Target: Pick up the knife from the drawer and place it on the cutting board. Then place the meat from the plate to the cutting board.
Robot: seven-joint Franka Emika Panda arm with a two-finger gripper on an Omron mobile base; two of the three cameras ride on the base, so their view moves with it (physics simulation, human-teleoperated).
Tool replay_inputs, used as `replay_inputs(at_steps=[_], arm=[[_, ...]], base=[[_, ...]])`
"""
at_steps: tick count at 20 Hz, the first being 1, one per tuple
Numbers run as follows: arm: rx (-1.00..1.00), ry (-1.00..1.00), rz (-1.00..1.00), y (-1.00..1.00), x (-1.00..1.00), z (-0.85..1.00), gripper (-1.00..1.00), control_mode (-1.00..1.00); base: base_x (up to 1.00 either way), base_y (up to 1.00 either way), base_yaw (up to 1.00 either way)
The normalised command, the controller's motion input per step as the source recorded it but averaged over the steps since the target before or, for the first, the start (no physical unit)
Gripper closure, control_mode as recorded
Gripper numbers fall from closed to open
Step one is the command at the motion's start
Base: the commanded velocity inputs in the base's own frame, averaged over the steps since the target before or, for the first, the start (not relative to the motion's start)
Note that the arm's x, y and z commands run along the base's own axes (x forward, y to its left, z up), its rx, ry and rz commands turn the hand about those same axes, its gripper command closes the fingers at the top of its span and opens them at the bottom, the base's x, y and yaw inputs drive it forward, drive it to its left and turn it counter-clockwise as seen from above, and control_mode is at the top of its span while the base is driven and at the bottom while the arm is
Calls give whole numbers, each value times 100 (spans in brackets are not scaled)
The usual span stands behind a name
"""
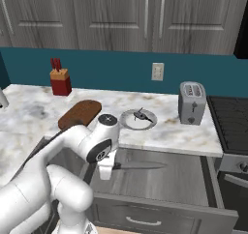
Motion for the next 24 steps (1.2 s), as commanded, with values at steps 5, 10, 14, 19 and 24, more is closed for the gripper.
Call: replay_inputs(at_steps=[5,10,14,19,24], arm=[[-3,0,-15,55,-4,93,100,-100],[-4,0,-5,77,0,81,100,-100],[-5,1,0,82,12,75,100,-100],[-5,2,0,82,28,64,100,-100],[-2,7,0,63,42,49,100,-100]], base=[[0,0,0],[0,0,0],[0,0,0],[0,0,0],[0,0,0]])
